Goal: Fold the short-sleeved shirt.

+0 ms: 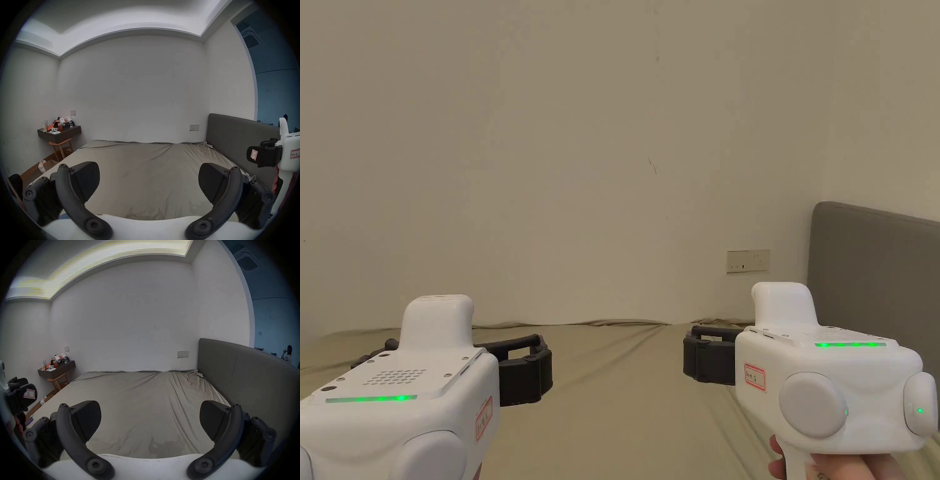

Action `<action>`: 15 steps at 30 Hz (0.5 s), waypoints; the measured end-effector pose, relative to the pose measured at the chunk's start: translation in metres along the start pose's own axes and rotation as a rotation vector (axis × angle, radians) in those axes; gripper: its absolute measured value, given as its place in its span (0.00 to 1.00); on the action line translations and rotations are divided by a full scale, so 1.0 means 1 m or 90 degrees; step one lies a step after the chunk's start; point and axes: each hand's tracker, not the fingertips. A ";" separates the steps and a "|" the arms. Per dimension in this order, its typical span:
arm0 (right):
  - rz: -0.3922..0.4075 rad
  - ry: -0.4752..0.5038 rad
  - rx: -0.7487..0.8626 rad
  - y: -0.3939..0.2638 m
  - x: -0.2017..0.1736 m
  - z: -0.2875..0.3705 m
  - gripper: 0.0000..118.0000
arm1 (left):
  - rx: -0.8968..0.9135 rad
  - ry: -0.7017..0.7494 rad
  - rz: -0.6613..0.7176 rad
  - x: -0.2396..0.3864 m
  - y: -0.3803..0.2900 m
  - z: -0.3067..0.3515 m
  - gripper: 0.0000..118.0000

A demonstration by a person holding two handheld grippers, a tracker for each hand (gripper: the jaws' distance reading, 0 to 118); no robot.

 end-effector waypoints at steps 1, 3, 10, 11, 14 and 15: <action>-0.001 0.000 0.002 0.000 0.000 0.001 1.00 | -0.001 -0.001 -0.002 0.000 0.000 0.000 1.00; -0.001 -0.001 0.003 0.002 0.000 0.002 1.00 | -0.003 -0.002 -0.003 0.000 0.000 0.000 1.00; -0.031 -0.003 0.005 0.003 0.002 0.004 1.00 | -0.010 -0.004 0.011 0.002 -0.002 0.002 1.00; -0.034 0.003 0.004 0.003 0.002 0.004 1.00 | -0.010 -0.006 0.012 0.002 -0.002 0.003 1.00; -0.029 0.005 0.003 0.003 0.000 0.005 1.00 | -0.011 -0.005 0.005 0.002 -0.001 0.005 1.00; -0.026 0.004 0.003 0.003 -0.001 0.005 1.00 | -0.009 -0.002 0.002 0.002 -0.001 0.005 1.00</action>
